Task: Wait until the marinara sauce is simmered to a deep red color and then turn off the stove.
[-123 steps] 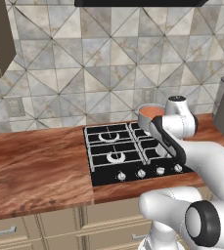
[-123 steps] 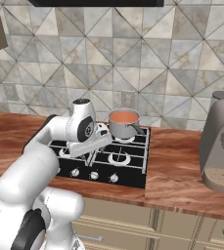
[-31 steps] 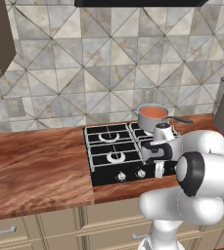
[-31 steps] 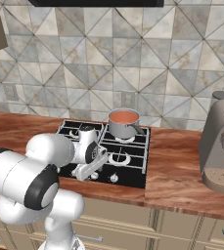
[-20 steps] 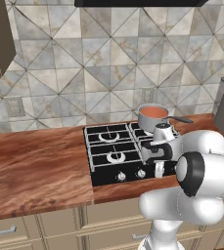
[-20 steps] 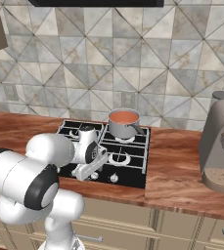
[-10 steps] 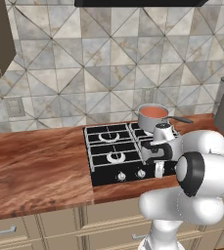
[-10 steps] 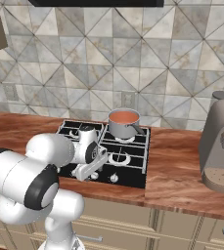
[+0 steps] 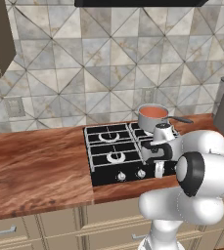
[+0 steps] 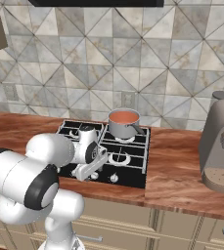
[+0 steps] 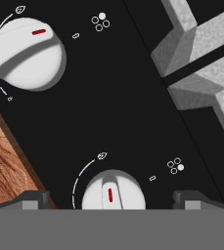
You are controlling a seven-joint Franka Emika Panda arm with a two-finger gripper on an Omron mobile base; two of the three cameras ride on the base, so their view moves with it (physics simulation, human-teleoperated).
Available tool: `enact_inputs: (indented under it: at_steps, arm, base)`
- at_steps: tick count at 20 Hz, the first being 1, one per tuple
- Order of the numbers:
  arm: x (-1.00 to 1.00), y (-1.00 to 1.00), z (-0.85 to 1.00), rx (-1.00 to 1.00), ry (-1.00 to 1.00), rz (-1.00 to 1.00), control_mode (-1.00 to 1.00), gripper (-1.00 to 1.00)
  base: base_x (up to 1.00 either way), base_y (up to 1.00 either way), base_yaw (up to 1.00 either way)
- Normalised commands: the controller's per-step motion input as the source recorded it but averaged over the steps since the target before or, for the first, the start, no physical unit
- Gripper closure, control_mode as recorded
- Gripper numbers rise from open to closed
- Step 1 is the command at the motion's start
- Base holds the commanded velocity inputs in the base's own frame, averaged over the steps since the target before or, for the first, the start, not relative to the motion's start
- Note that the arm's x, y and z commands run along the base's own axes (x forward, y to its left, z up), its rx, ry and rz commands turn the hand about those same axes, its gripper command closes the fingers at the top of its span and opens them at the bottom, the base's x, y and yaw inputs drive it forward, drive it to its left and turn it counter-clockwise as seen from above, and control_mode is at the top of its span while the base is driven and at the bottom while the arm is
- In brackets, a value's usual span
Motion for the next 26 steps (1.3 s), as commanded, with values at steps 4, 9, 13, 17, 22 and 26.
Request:
enact_inputs:
  at_steps: [4,9,13,17,22,26]
  arm:
    - [0.0,0.0,0.0,0.0,0.0,0.0,-1.0,-1.0]
    - [0.0,0.0,0.0,0.0,0.0,0.0,-1.0,-1.0]
    - [0.0,0.0,0.0,0.0,0.0,0.0,-1.0,-1.0]
    - [0.0,0.0,0.0,0.0,0.0,0.0,-1.0,-1.0]
    - [0.0,0.0,0.0,0.0,0.0,0.0,-1.0,-1.0]
    - [0.0,0.0,0.0,0.0,0.0,0.0,-1.0,-1.0]
  base:
    - [0.0,0.0,0.0]
    - [0.0,0.0,0.0]
    - [0.0,0.0,0.0]
    - [0.0,0.0,0.0]
    - [0.0,0.0,0.0]
    - [0.0,0.0,0.0]
